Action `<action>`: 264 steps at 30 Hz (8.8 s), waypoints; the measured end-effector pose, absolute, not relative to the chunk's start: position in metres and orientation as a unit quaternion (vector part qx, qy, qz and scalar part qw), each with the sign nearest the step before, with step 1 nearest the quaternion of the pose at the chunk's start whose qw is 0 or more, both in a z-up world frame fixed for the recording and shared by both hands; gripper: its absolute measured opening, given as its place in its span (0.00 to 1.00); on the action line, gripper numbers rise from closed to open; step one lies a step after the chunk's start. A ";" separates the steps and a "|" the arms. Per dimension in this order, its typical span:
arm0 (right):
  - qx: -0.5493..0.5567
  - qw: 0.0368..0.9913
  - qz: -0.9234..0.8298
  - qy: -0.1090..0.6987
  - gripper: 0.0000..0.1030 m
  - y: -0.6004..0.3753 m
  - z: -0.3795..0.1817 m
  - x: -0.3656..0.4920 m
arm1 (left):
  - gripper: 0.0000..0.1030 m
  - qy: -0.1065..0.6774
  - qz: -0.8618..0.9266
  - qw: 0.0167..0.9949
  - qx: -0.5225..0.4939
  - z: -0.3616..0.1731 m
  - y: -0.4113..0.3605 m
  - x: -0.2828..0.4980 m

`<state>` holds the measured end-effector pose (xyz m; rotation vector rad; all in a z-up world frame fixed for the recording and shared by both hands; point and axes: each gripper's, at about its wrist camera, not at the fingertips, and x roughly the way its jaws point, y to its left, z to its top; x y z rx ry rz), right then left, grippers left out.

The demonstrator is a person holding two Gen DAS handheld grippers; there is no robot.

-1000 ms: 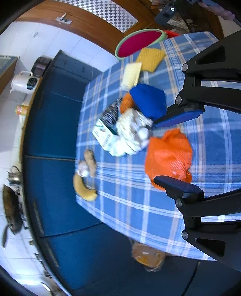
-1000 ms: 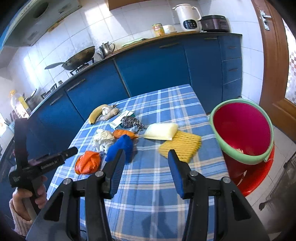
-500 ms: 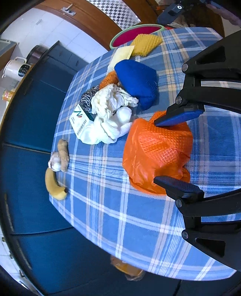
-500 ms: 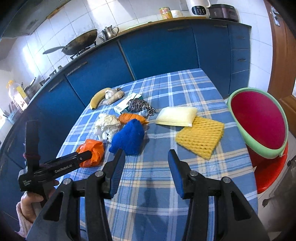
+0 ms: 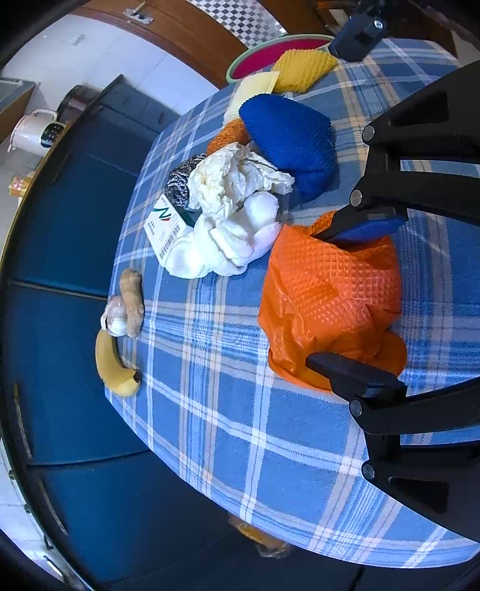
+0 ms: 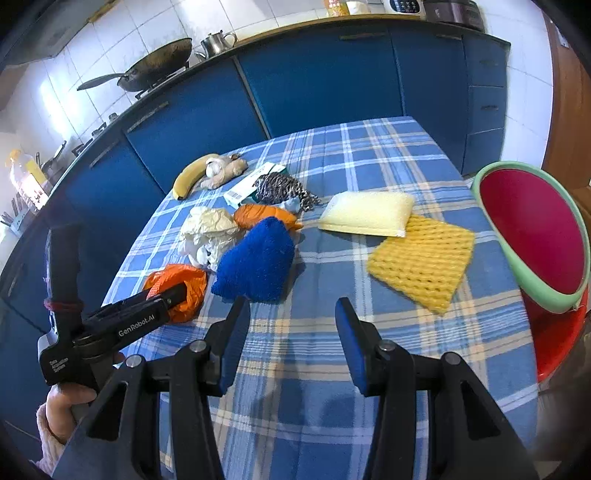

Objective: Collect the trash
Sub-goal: 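Grasp the blue knit mitten with the right tool while the left tool holds the orange bag, then lift and carry the orange bag and blue mitten in both tools over the red bucket, then open the left tool to drop the orange bag while the right tool drops the mitten, then move both tools back over the table toward the white plastic bag, then grasp the crumpled white plastic with the left tool while the right tool grasps the yellow foam net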

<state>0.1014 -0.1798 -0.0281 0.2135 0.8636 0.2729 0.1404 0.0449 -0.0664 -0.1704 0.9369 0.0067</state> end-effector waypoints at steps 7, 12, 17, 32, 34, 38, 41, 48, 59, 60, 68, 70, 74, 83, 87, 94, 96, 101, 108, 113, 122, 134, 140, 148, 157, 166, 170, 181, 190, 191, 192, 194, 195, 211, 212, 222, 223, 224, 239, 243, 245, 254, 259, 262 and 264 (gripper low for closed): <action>0.096 0.887 0.144 0.428 0.49 -0.164 -0.039 0.112 | 0.49 0.442 -0.002 0.893 -0.082 -0.067 0.051 0.142; 0.087 0.885 0.147 0.433 0.49 -0.153 -0.045 0.123 | 0.49 0.446 -0.008 0.890 -0.096 -0.067 0.055 0.142; 0.084 0.882 0.152 0.439 0.49 -0.140 -0.051 0.133 | 0.40 0.445 -0.012 0.888 -0.112 -0.066 0.063 0.141; 0.067 0.885 0.144 0.437 0.40 -0.121 -0.066 0.149 | 0.14 0.429 -0.025 0.891 -0.147 -0.058 0.076 0.136; 0.065 0.888 0.137 0.435 0.33 -0.122 -0.067 0.149 | 0.13 0.423 -0.027 0.894 -0.147 -0.055 0.077 0.134; 0.070 0.887 0.138 0.435 0.16 -0.126 -0.069 0.148 | 0.13 0.416 -0.030 0.897 -0.148 -0.049 0.076 0.130; 0.063 0.889 0.140 0.432 0.10 -0.126 -0.069 0.142 | 0.13 0.412 -0.034 0.898 -0.150 -0.044 0.075 0.126; 0.078 0.893 0.153 0.416 0.08 -0.135 -0.057 0.121 | 0.13 0.397 -0.037 0.905 -0.146 -0.030 0.071 0.117; 0.070 0.915 0.155 0.365 0.08 -0.151 -0.018 0.078 | 0.13 0.378 -0.051 0.915 -0.133 -0.008 0.058 0.102; 0.072 0.917 0.154 0.360 0.08 -0.154 -0.014 0.074 | 0.13 0.375 -0.055 0.916 -0.132 -0.005 0.055 0.101; 0.089 0.929 0.148 0.326 0.08 -0.173 0.013 0.053 | 0.13 0.357 -0.089 0.924 -0.106 0.017 0.033 0.097; 0.090 0.933 0.145 0.317 0.08 -0.178 0.019 0.048 | 0.13 0.355 -0.095 0.925 -0.097 0.022 0.027 0.099; 0.095 0.937 0.138 0.307 0.08 -0.188 0.027 0.044 | 0.13 0.354 -0.111 0.925 -0.083 0.030 0.012 0.102; 0.102 0.947 0.100 0.289 0.08 -0.223 0.040 0.040 | 0.13 0.355 -0.154 0.920 -0.060 0.044 -0.028 0.116; 0.108 0.949 0.081 0.285 0.08 -0.240 0.044 0.041 | 0.13 0.351 -0.174 0.919 -0.046 0.051 -0.051 0.123; 0.117 0.953 0.034 0.278 0.08 -0.278 0.048 0.041 | 0.13 0.355 -0.205 0.911 -0.029 0.057 -0.096 0.140; 0.120 0.953 0.016 0.278 0.08 -0.292 0.048 0.042 | 0.13 0.359 -0.214 0.908 -0.022 0.057 -0.112 0.145; 0.132 0.950 -0.018 0.284 0.08 -0.327 0.043 0.044 | 0.13 0.366 -0.235 0.900 -0.008 0.052 -0.150 0.159; 0.157 0.940 -0.050 0.298 0.08 -0.375 0.026 0.055 | 0.13 0.386 -0.266 0.883 0.013 0.037 -0.211 0.183; 0.174 0.931 -0.064 0.313 0.08 -0.398 0.010 0.067 | 0.13 0.400 -0.283 0.872 0.026 0.019 -0.252 0.198; 0.199 0.918 -0.095 0.330 0.08 -0.437 -0.015 0.081 | 0.13 0.443 -0.303 0.842 0.041 -0.026 -0.305 0.226; 0.226 0.903 -0.113 0.347 0.09 -0.464 -0.042 0.093 | 0.45 0.467 -0.301 0.830 0.052 -0.057 -0.331 0.242; 0.227 0.900 -0.114 0.353 0.09 -0.469 -0.050 0.096 | 0.46 0.467 -0.293 0.832 0.056 -0.057 -0.333 0.243; 0.224 0.897 -0.111 0.364 0.20 -0.471 -0.057 0.104 | 0.46 0.455 -0.276 0.845 0.051 -0.047 -0.322 0.243; 0.224 0.905 -0.106 0.346 0.27 -0.464 -0.046 0.095 | 0.46 0.443 -0.264 0.856 0.037 -0.030 -0.299 0.238; 0.217 0.918 -0.088 0.320 0.30 -0.436 -0.018 0.080 | 0.46 0.434 -0.253 0.864 0.023 -0.012 -0.266 0.217; 0.208 0.924 -0.077 0.312 0.31 -0.417 -0.004 0.073 | 0.46 0.426 -0.243 0.871 0.013 -0.001 -0.245 0.207; 0.198 0.933 -0.038 0.299 0.33 -0.370 0.019 0.059 | 0.46 0.393 -0.186 0.900 -0.002 0.029 -0.178 0.174; 0.187 0.938 -0.003 0.293 0.35 -0.331 0.031 0.051 | 0.46 0.385 -0.136 0.913 -0.022 0.040 -0.118 0.154; 0.186 0.938 0.001 0.294 0.36 -0.327 0.031 0.050 | 0.46 0.384 -0.130 0.914 -0.023 0.040 -0.111 0.152; 0.184 0.938 0.005 0.294 0.36 -0.323 0.032 0.050 | 0.46 0.383 -0.124 0.915 -0.025 0.041 -0.104 0.150; 0.181 0.938 0.010 0.295 0.37 -0.316 0.032 0.051 | 0.46 0.384 -0.110 0.916 -0.031 0.040 -0.091 0.148; 0.180 0.938 0.013 0.295 0.37 -0.313 0.032 0.050 | 0.46 0.384 -0.102 0.917 -0.034 0.040 -0.082 0.146; 0.159 0.929 0.040 0.333 0.39 -0.268 0.009 0.074 | 0.46 0.422 -0.020 0.905 -0.059 -0.003 -0.002 0.160; 0.157 0.928 0.038 0.336 0.40 -0.268 0.007 0.076 | 0.46 0.427 -0.018 0.902 -0.059 -0.008 0.000 0.162; 0.153 0.914 0.015 0.375 0.42 -0.270 -0.020 0.097 | 0.46 0.441 -0.038 0.894 -0.065 -0.031 -0.002 0.170; 0.154 0.913 0.013 0.378 0.42 -0.270 -0.022 0.099 | 0.46 0.439 -0.040 0.895 -0.064 -0.030 -0.003 0.169; 0.156 0.910 0.010 0.384 0.42 -0.271 -0.026 0.101 | 0.46 0.438 -0.043 0.896 -0.064 -0.029 -0.004 0.170; 0.164 0.895 -0.001 0.416 0.42 -0.278 -0.051 0.120 | 0.35 0.432 -0.087 0.896 -0.049 -0.035 -0.028 0.183; 0.166 0.892 0.000 0.421 0.42 -0.277 -0.055 0.123 | 0.20 0.430 -0.101 0.895 -0.062 -0.039 -0.028 0.186; 0.167 0.891 0.000 0.423 0.42 -0.276 -0.057 0.124 | 0.20 0.428 -0.103 0.895 -0.066 -0.039 -0.027 0.186; 0.167 0.891 0.013 0.423 0.17 -0.272 -0.063 0.127 | 0.24 0.422 -0.104 0.898 -0.067 -0.034 -0.027 0.187; 0.160 0.900 0.026 0.405 0.10 -0.268 -0.055 0.121 | 0.33 0.425 -0.106 0.897 -0.057 -0.036 -0.032 0.194; 0.161 0.905 0.032 0.393 0.10 -0.269 -0.047 0.113 | 0.34 0.426 -0.106 0.897 -0.044 -0.037 -0.038 0.200; 0.165 0.908 0.033 0.384 0.10 -0.271 -0.040 0.107 | 0.34 0.432 -0.110 0.894 -0.038 -0.040 -0.044 0.203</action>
